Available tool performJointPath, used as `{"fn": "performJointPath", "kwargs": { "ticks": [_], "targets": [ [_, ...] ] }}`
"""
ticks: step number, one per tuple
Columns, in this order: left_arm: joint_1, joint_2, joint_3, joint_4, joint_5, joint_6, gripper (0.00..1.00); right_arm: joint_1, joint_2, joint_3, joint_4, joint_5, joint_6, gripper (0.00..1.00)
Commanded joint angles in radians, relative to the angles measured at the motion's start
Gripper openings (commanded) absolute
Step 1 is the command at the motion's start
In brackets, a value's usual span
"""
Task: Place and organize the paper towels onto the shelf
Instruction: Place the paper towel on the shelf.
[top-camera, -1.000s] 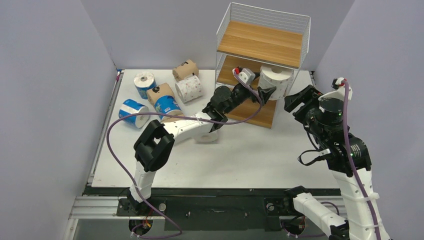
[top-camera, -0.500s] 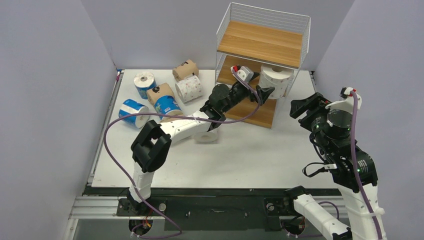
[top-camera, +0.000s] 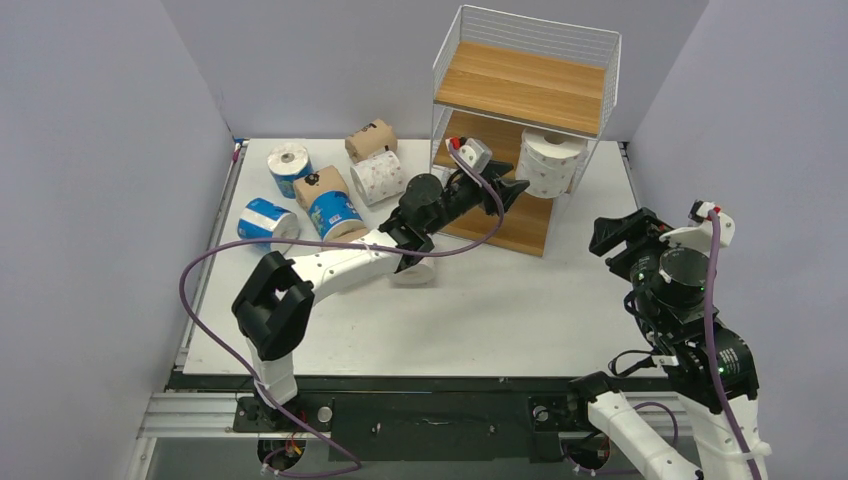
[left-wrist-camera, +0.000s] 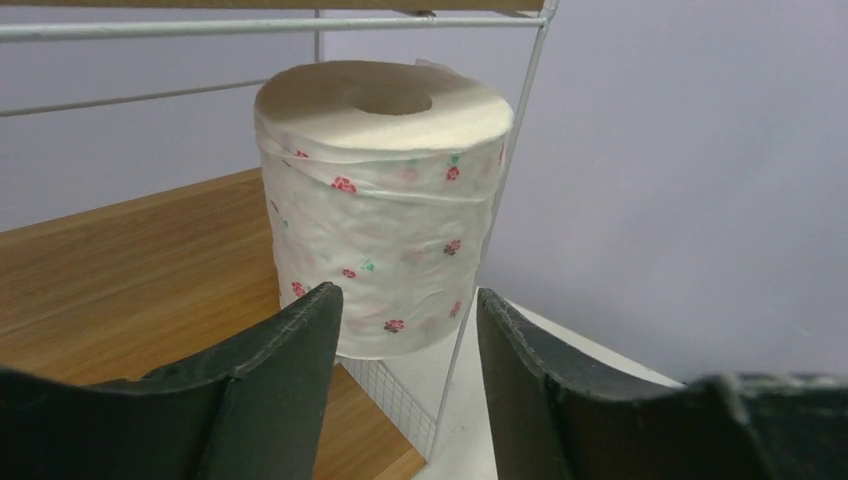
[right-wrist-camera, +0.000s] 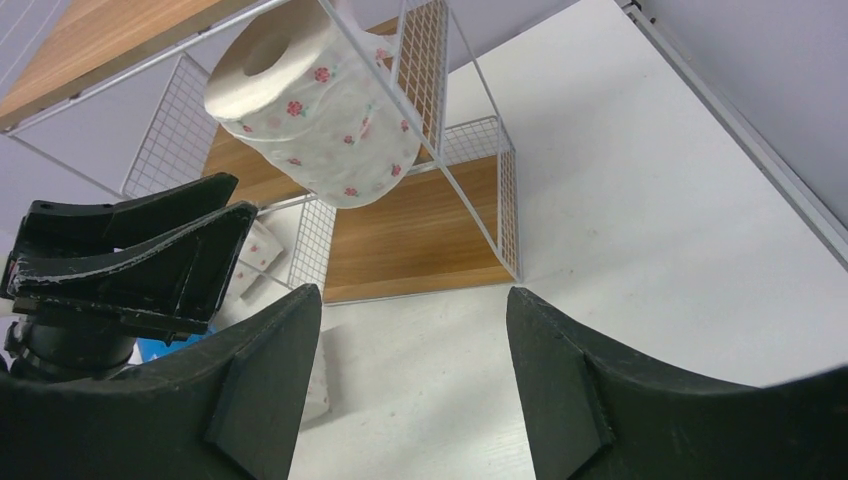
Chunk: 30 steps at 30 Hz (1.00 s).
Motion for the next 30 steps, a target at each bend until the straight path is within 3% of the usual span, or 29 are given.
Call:
{"fn": "performJointPath", "kwargs": {
  "ticks": [1,23,30],
  "targets": [
    [0.005,0.011,0.046,-0.047,0.059,-0.031,0.47,0.007,-0.021,-0.031,0.003,0.039,-0.024,0.63],
    [0.016,0.261,0.291,-0.035,-0.002,-0.027,0.44,0.012,-0.081,-0.129,0.001,0.072,-0.033,0.61],
    [0.016,0.312,0.352,-0.037,-0.037,-0.022,0.48,0.03,-0.088,-0.133,0.004,0.113,-0.046,0.61]
  ]
}}
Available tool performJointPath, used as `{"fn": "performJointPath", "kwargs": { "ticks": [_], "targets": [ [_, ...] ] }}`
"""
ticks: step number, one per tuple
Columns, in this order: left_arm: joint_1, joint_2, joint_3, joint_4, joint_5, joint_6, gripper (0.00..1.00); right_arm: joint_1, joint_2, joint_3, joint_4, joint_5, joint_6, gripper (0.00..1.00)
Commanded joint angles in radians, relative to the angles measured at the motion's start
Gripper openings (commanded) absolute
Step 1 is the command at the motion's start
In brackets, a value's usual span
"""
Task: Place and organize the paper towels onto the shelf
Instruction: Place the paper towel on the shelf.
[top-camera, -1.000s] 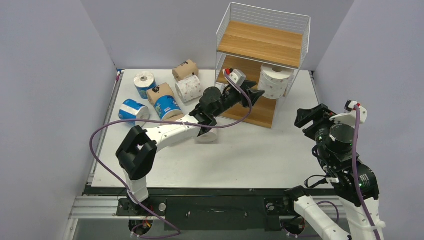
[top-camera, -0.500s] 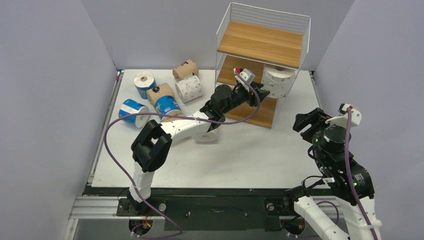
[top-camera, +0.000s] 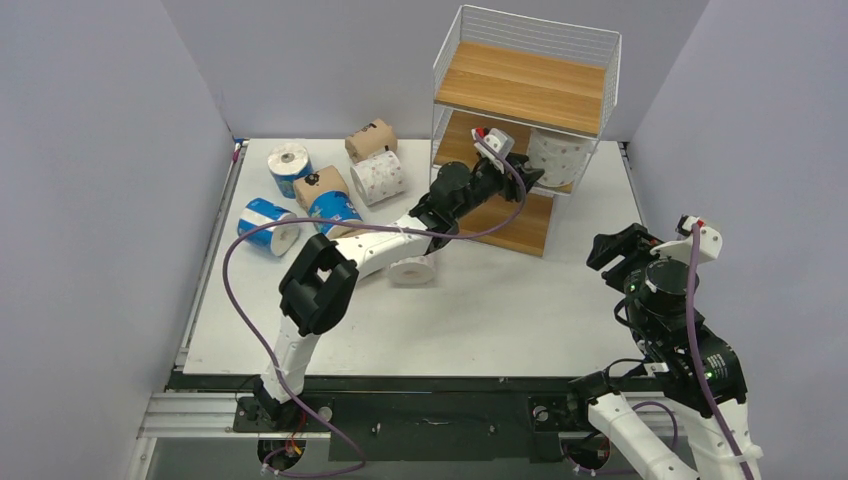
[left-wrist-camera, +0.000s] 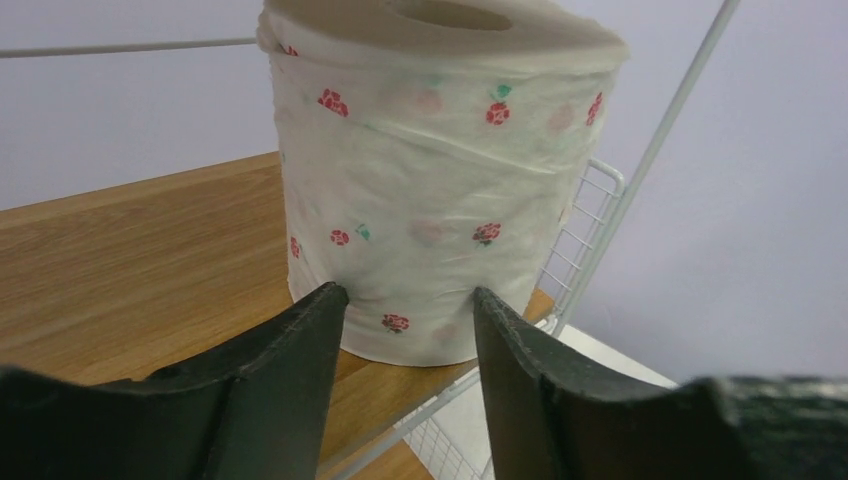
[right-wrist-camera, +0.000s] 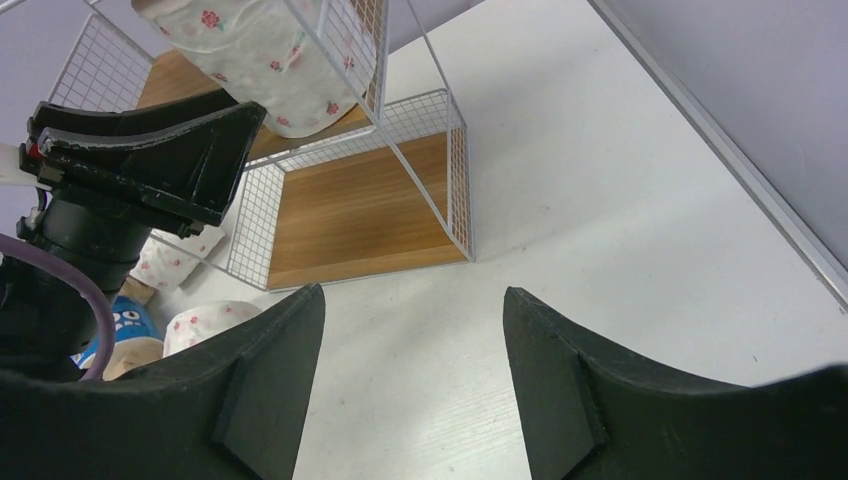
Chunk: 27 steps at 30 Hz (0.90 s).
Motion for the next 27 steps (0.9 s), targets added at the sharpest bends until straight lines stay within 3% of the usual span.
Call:
{"fn": "performJointPath", "kwargs": {
  "ticks": [1,6,12,27],
  "targets": [
    [0.001,0.039,0.075,0.018,-0.035,-0.002,0.51,0.02,-0.011,-0.003,0.019,0.057,-0.026,0.61],
    [0.001,0.047,0.077,0.04,-0.073,0.005,0.64,0.028,-0.012,-0.007,0.018,0.079,-0.034,0.61],
    [-0.001,-0.02,-0.022,0.154,-0.072,0.032,0.84,0.033,-0.014,-0.006,0.018,0.092,-0.039,0.61],
    [-0.045,0.016,0.016,0.159,-0.137,0.218,0.94,0.034,-0.021,-0.018,0.02,0.103,-0.041,0.62]
  ]
}}
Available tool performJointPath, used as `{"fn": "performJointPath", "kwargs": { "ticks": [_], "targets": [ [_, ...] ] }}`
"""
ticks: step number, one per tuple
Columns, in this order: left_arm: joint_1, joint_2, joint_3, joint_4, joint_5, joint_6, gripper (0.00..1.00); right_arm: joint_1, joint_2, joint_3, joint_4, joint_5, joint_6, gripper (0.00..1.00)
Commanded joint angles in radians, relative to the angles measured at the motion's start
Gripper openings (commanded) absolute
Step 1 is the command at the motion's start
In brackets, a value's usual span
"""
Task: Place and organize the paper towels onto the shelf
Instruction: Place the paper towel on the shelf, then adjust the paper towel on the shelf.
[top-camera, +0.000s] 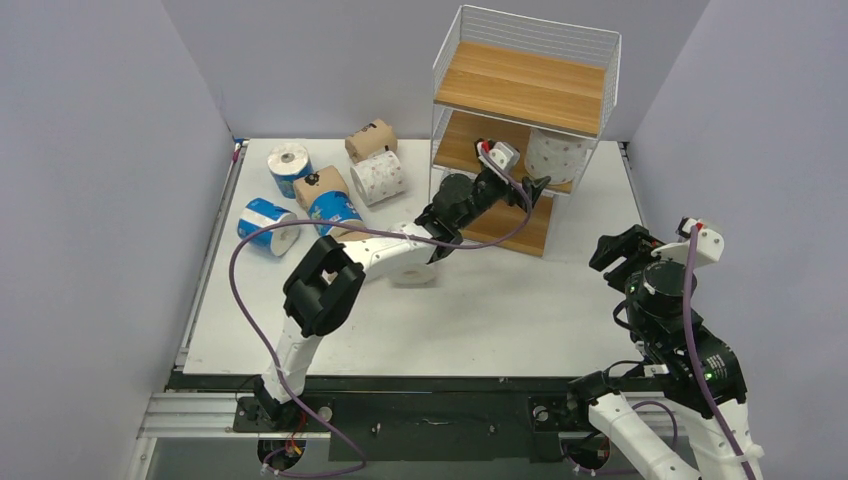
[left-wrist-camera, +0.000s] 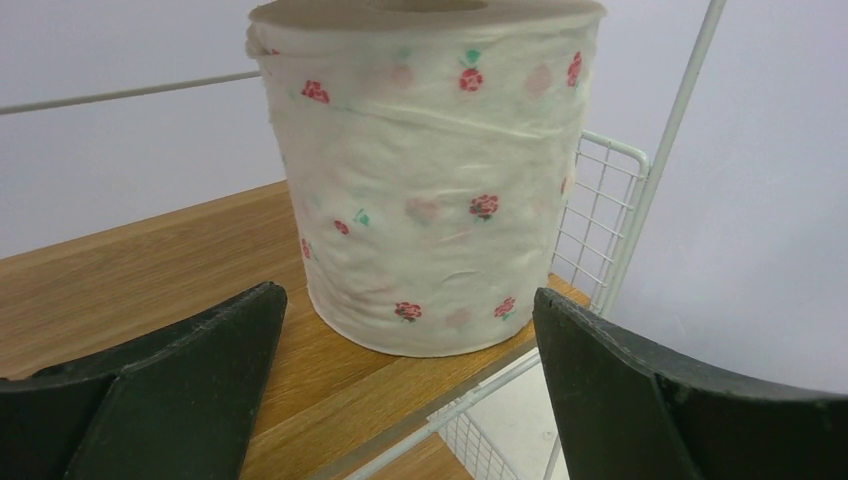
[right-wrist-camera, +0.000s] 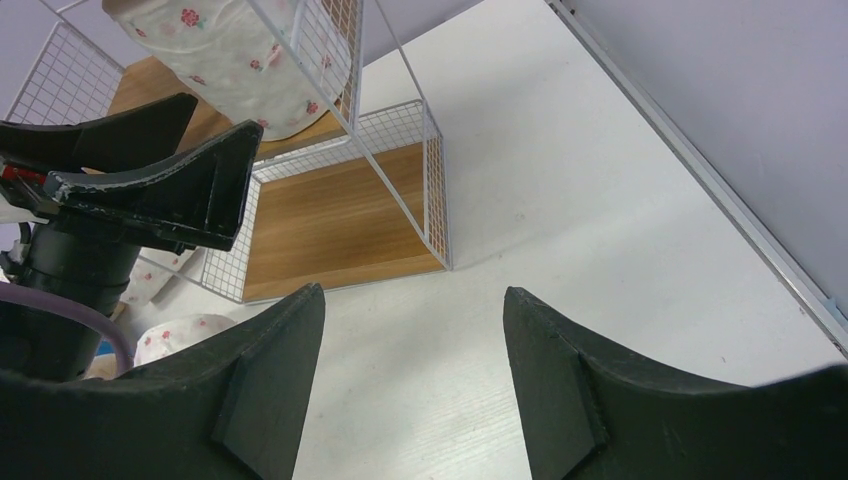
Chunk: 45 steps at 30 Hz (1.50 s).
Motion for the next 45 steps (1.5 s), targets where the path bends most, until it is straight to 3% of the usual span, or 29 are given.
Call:
{"fn": "performJointPath", "kwargs": {
  "ticks": [1,20,45],
  "targets": [
    [-0.026,0.003,0.067,0.038,-0.057,0.113,0.94,0.008,-0.015,-0.008,0.019,0.026,-0.019,0.62],
    [-0.034,0.179,0.35,-0.102,-0.133,0.22,0.95,0.028,-0.036,-0.027,0.019,0.035,-0.02,0.62],
    [-0.001,0.333,0.58,-0.152,-0.087,0.153,0.95,0.063,-0.041,-0.042,0.022,0.066,-0.026,0.62]
  ]
}}
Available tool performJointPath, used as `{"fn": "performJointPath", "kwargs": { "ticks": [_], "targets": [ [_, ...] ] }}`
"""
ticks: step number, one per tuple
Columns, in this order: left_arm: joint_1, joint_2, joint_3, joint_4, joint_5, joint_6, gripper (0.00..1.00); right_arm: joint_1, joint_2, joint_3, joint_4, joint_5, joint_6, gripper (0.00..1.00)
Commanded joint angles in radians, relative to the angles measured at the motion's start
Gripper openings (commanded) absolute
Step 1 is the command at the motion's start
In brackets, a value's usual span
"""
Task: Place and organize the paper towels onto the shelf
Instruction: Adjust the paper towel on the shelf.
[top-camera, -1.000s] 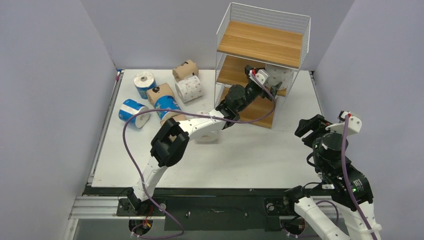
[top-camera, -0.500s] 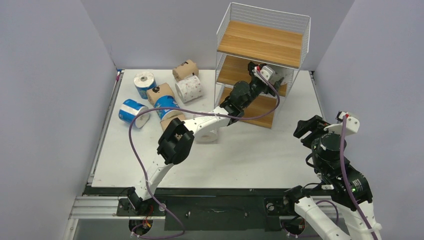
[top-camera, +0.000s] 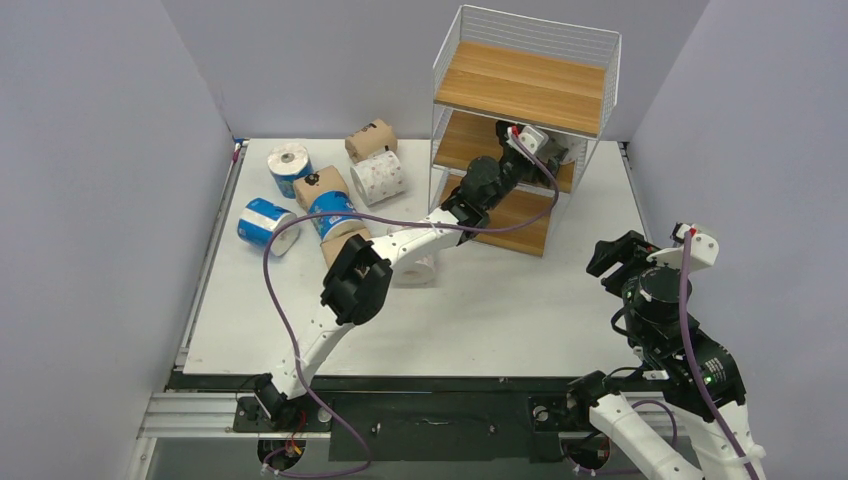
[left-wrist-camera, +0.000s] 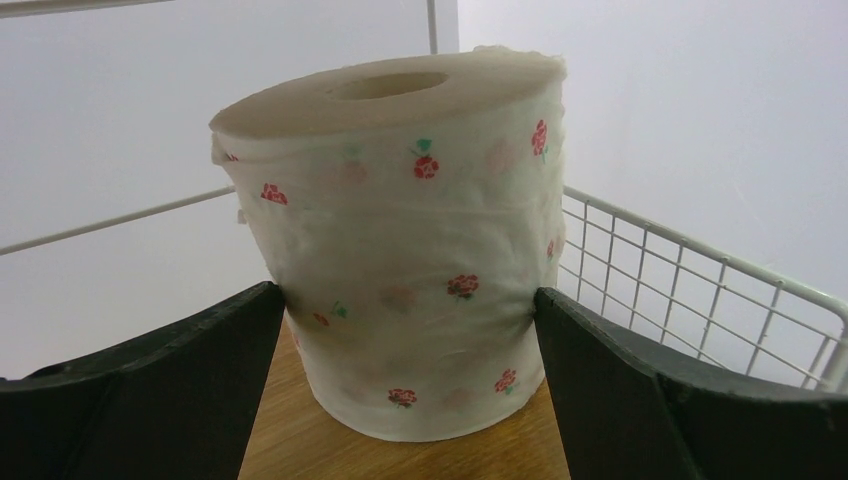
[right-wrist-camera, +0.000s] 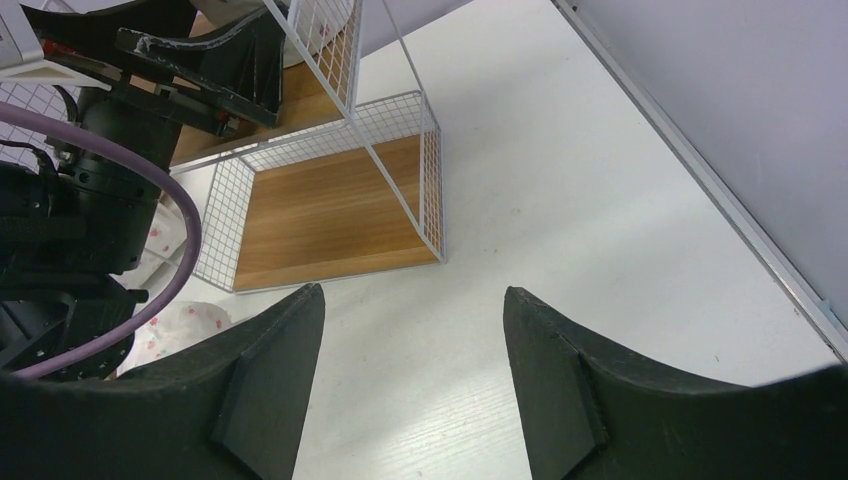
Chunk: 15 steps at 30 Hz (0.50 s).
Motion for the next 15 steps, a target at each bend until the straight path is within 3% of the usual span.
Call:
{"fn": "performJointPath", "kwargs": {
  "ticks": [1,8,15],
  "targets": [
    [0.008,0.029,0.064,-0.014,0.028,-0.029,0.95,0.011,-0.01,-0.003,0.022,0.028,-0.017,0.62],
    [0.007,0.017,0.058,-0.011,0.025,-0.044,0.97,0.016,-0.013,-0.002,0.021,0.032,-0.021,0.62],
    [-0.002,-0.135,-0.117,0.061,0.017,-0.015,1.0,0.017,-0.011,0.018,0.018,0.015,-0.016,0.62]
  ]
}}
